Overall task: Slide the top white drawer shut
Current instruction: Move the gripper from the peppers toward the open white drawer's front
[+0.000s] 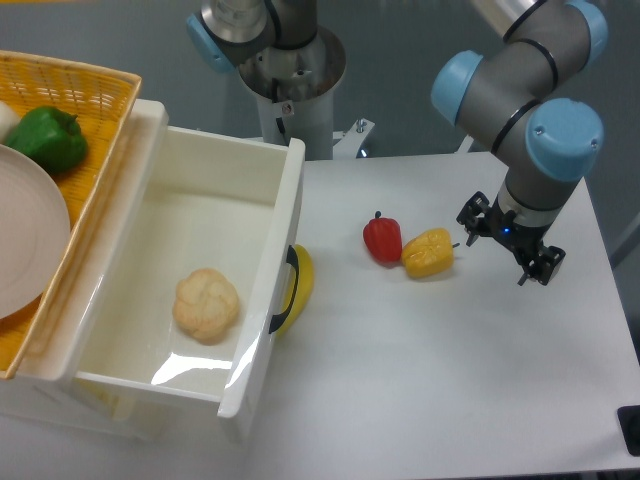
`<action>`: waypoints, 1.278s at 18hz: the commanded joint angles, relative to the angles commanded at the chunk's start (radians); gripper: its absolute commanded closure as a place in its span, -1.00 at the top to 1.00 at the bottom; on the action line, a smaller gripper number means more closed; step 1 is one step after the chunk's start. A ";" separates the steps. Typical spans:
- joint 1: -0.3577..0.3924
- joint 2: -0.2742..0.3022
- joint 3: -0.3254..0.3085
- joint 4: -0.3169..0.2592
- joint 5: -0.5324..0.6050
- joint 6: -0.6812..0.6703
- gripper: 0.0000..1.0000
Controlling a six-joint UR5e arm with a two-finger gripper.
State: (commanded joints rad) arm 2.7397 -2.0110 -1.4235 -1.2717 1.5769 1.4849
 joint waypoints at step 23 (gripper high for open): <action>-0.058 0.005 -0.199 0.163 -0.393 -0.450 -0.12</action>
State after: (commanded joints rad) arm 2.6816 -2.0065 -1.6230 -1.1090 1.1843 1.0344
